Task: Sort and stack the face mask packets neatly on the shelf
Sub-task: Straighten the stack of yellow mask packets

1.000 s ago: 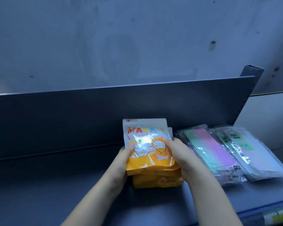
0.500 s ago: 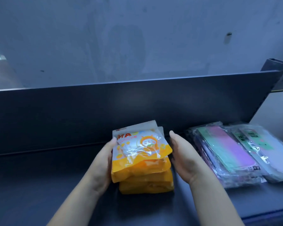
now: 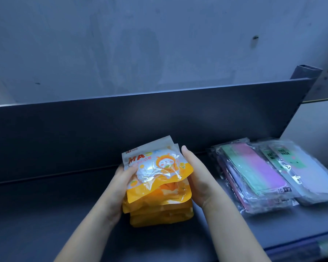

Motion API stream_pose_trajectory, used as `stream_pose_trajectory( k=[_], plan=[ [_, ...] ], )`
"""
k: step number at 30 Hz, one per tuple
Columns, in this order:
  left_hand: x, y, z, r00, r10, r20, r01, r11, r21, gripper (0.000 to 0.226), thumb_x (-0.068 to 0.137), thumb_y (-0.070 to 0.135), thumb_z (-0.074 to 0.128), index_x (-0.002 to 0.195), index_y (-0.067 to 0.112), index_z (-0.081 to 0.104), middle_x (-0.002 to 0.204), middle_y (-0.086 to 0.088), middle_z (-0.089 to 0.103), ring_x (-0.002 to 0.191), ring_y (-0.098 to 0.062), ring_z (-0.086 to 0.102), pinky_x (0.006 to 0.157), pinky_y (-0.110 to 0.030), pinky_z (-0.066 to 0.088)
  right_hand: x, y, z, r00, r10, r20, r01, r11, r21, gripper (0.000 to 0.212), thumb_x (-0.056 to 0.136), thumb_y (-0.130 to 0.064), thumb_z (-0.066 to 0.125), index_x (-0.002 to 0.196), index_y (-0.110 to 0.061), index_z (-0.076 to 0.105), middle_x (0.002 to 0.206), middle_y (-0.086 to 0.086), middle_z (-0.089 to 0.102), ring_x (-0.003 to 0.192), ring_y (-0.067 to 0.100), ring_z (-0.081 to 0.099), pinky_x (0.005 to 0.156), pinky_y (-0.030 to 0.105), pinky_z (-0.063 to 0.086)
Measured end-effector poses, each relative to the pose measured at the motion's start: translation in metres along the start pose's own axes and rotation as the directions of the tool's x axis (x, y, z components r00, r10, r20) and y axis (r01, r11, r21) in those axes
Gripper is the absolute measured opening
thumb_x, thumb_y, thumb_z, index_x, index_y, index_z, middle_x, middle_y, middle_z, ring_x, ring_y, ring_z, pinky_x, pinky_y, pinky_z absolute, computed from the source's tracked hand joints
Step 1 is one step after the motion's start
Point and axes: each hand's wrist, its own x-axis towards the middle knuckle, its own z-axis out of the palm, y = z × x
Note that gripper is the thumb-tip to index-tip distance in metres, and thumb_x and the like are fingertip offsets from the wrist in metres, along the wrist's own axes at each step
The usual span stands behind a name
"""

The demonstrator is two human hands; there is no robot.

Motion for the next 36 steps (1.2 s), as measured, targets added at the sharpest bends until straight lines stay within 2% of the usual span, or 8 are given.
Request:
stream_pose_trajectory(
  k=[2, 10, 13, 23, 27, 29, 33, 36],
  plan=[
    [-0.002, 0.002, -0.003, 0.999, -0.036, 0.027, 0.037, 0.999, -0.025, 0.036, 0.104, 0.017, 0.052, 0.136, 0.000, 0.049, 0.081, -0.010, 0.080, 0.070, -0.024, 0.079, 0.051, -0.031, 0.060, -0.002, 0.005, 0.000, 1.000, 0.006, -0.012, -0.006, 1.000, 0.010, 0.069, 0.104, -0.065, 0.036, 0.132, -0.013, 0.070, 0.126, 0.015, 0.075, 0.117, 0.031, 0.072, 0.098, 0.044, 0.056],
    [-0.017, 0.011, 0.020, 1.000, 0.001, -0.017, 0.000, 0.999, 0.052, 0.014, 0.105, 0.004, 0.048, 0.119, 0.003, 0.048, 0.072, -0.010, 0.067, 0.040, -0.013, 0.068, 0.033, -0.021, 0.047, 0.010, 0.009, -0.001, 0.999, 0.026, -0.045, -0.022, 0.996, 0.091, 0.087, 0.097, -0.079, 0.027, 0.133, -0.012, 0.069, 0.129, 0.018, 0.072, 0.121, 0.036, 0.069, 0.112, 0.053, 0.048],
    [-0.017, 0.013, 0.018, 1.000, -0.004, 0.012, 0.004, 1.000, 0.008, 0.009, 0.106, 0.004, 0.047, 0.113, 0.003, 0.052, 0.056, -0.004, 0.072, 0.043, -0.014, 0.070, 0.035, -0.021, 0.049, 0.018, 0.009, 0.000, 0.998, 0.034, -0.050, -0.030, 0.997, 0.070, 0.086, 0.098, -0.078, 0.026, 0.132, -0.012, 0.070, 0.127, 0.017, 0.074, 0.119, 0.034, 0.070, 0.108, 0.050, 0.052],
    [-0.016, 0.023, 0.016, 0.998, -0.055, -0.017, 0.055, 0.998, -0.020, 0.011, 0.105, 0.017, 0.053, 0.098, 0.009, 0.058, 0.061, -0.010, 0.075, 0.050, -0.022, 0.073, 0.037, -0.028, 0.053, 0.037, 0.005, 0.009, 0.997, 0.050, -0.065, -0.047, 0.998, 0.039, 0.084, 0.098, -0.078, 0.027, 0.132, -0.014, 0.069, 0.124, 0.015, 0.075, 0.121, 0.034, 0.069, 0.108, 0.048, 0.053],
    [-0.039, 0.015, 0.006, 0.995, -0.046, 0.089, 0.048, 0.999, -0.017, 0.039, 0.103, 0.038, 0.053, 0.123, 0.008, 0.066, 0.111, -0.020, 0.077, 0.099, -0.036, 0.076, 0.084, -0.046, 0.062, 0.030, 0.006, 0.004, 0.992, 0.041, -0.118, -0.039, 0.999, 0.020, 0.083, 0.099, -0.077, 0.026, 0.123, -0.014, 0.074, 0.117, 0.015, 0.078, 0.111, 0.031, 0.074, 0.094, 0.043, 0.059],
    [-0.046, 0.014, 0.000, 0.996, -0.029, 0.090, 0.032, 0.999, -0.031, 0.047, 0.102, 0.046, 0.051, 0.128, 0.011, 0.066, 0.118, -0.019, 0.075, 0.108, -0.037, 0.073, 0.090, -0.049, 0.058, 0.025, 0.008, 0.003, 0.987, 0.010, -0.162, -0.013, 1.000, -0.017, 0.081, 0.100, -0.076, 0.028, 0.121, -0.013, 0.073, 0.120, 0.014, 0.077, 0.105, 0.029, 0.076, 0.089, 0.042, 0.060],
    [-0.059, 0.014, -0.002, 0.997, 0.074, 0.003, -0.074, 0.997, 0.001, 0.045, 0.106, 0.049, 0.040, 0.121, 0.016, 0.068, 0.110, -0.005, 0.080, 0.097, -0.019, 0.077, 0.086, -0.040, 0.055, 0.013, 0.015, -0.009, 0.946, -0.137, -0.294, 0.138, 0.990, -0.017, 0.109, 0.077, -0.092, 0.045, 0.159, -0.020, 0.039, 0.160, -0.001, 0.049, 0.142, 0.018, 0.051, 0.120, 0.048, 0.038],
    [-0.066, 0.006, -0.016, 0.986, 0.143, -0.084, -0.139, 0.989, 0.044, 0.058, 0.106, 0.054, 0.034, 0.148, 0.017, 0.051, 0.143, 0.000, 0.062, 0.127, -0.013, 0.060, 0.114, -0.040, 0.042, -0.006, 0.027, -0.020, 0.914, -0.204, -0.351, 0.182, 0.979, -0.095, 0.082, 0.098, -0.075, 0.032, 0.156, -0.019, 0.045, 0.158, -0.012, 0.045, 0.148, 0.009, 0.039, 0.123, 0.034, 0.025]
  ],
)
